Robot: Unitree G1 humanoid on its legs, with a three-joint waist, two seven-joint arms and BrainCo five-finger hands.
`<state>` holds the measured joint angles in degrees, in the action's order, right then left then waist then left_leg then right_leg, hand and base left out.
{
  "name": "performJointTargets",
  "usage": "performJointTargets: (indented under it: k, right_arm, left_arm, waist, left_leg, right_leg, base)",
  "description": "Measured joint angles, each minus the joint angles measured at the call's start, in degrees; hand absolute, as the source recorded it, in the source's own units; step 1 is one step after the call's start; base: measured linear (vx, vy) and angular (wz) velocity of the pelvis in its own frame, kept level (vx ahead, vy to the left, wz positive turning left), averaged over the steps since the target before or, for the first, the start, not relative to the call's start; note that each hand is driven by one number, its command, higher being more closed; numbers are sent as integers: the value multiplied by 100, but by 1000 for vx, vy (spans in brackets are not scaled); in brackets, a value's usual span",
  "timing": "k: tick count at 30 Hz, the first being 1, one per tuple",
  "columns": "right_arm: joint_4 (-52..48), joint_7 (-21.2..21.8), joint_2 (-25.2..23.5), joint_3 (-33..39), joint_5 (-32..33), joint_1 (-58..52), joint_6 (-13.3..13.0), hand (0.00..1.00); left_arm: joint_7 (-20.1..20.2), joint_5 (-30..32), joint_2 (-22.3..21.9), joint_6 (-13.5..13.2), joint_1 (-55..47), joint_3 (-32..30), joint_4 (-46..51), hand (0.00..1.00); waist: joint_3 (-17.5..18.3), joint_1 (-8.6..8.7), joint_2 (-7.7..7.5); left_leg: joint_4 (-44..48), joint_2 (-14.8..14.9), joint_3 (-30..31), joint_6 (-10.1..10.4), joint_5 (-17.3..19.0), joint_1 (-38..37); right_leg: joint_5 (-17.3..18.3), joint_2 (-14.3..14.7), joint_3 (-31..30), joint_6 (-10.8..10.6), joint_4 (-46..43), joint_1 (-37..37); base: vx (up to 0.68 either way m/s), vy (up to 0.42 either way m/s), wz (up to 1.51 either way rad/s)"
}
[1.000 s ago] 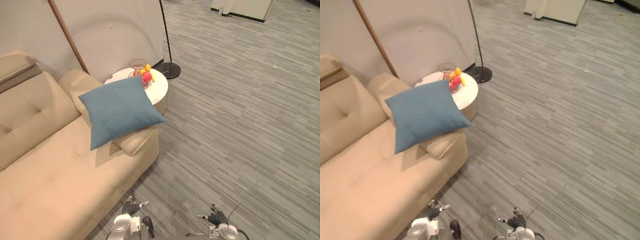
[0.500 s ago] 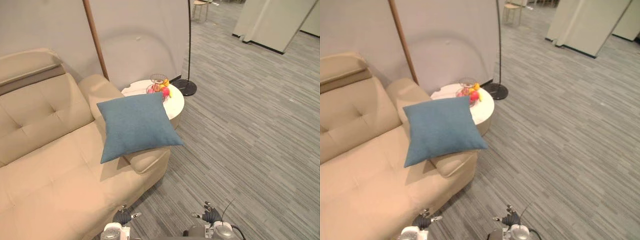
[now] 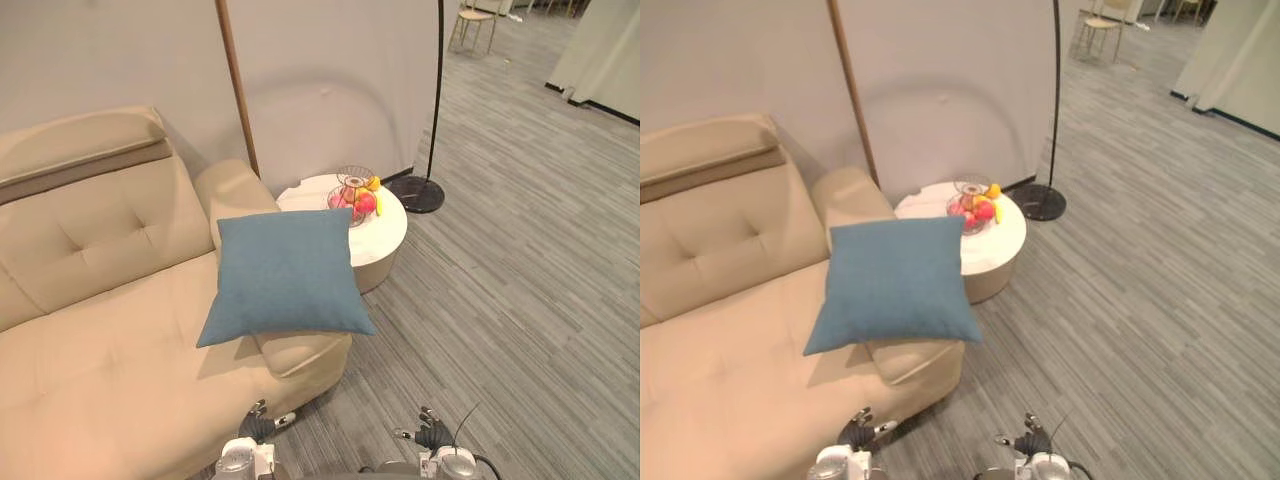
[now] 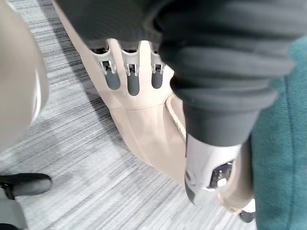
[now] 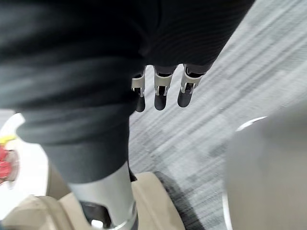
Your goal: Pick up cushions and gather them together orderly.
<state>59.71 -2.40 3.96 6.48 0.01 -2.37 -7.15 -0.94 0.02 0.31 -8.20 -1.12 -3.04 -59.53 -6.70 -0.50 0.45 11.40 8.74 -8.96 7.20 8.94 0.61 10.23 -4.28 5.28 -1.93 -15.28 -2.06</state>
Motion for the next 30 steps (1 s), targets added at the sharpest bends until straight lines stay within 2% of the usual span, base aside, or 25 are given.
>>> performJointTargets:
  k: [1,3,7,12,15,17,21,26,30]
  right_arm:
    - [-6,-2,-6,-23,-3,0,-3,0]
    - [5,6,-77,-44,-6,-1,-3,0]
    - [3,2,-125,-53,-12,6,-5,0]
    - [-274,-85,-66,-49,16,-29,-4,0]
    - [-1212,-127,219,-28,124,-152,-33,0]
    - [-1750,-193,499,20,120,-92,-138,0]
    - [-2136,-232,641,24,111,87,-182,0]
    - [-2355,-294,748,23,147,489,-186,0]
    - [-2526,-409,757,11,476,914,-193,0]
  left_arm:
    - [-5,10,51,-7,7,82,-76,0]
    - [1,108,232,7,61,371,-206,0]
    - [-4,213,397,12,18,480,-322,0]
    - [-29,82,532,4,7,433,-262,0]
    - [-142,-190,539,-15,-172,177,190,0]
    - [-258,-506,703,-94,-200,-172,596,0]
    - [-421,-759,1100,-142,-173,-547,1058,0]
    - [-561,-765,1511,-194,48,-790,1629,0]
    - [-674,-931,1724,-251,405,-843,2016,0]
  waist:
    - [48,18,-11]
    - [80,51,-128]
    - [124,47,-117]
    - [156,46,-130]
    - [204,63,-84]
    - [237,56,-112]
    - [314,49,-211]
    - [314,14,-216]
    - [279,-7,-189]
  left_leg:
    - [-180,-120,2,-63,-83,-82]
    - [-243,-342,-55,-86,-96,-89]
    - [-473,-534,-136,-131,-124,-362]
    - [-549,-540,-4,-213,-177,-351]
    - [-689,-515,68,-244,-201,-367]
    - [-752,-511,172,-269,-288,-345]
    - [-853,-517,229,-263,-374,-254]
    - [-1102,-552,378,-292,-689,-45]
    - [-1385,-550,513,-295,-995,67]
  right_leg:
    - [-83,-63,-128,-82,171,31]
    - [-176,-241,-329,-221,544,163]
    - [-222,-372,-435,-276,749,360]
    - [-225,-355,-331,-278,863,420]
    - [-233,-320,-265,-273,888,406]
    - [-336,-305,-240,-235,935,408]
    - [-430,-305,-146,-259,1090,394]
    - [-664,-312,-26,-242,1221,209]
    - [-745,-294,76,-278,1248,24]
  base:
    - [153,206,-6]
    - [141,206,1]
    - [110,130,-12]
    - [48,-17,7]
    - [5,-31,9]
    - [-27,-4,12]
    - [-54,2,13]
    - [-113,11,15]
    - [-167,-13,13]
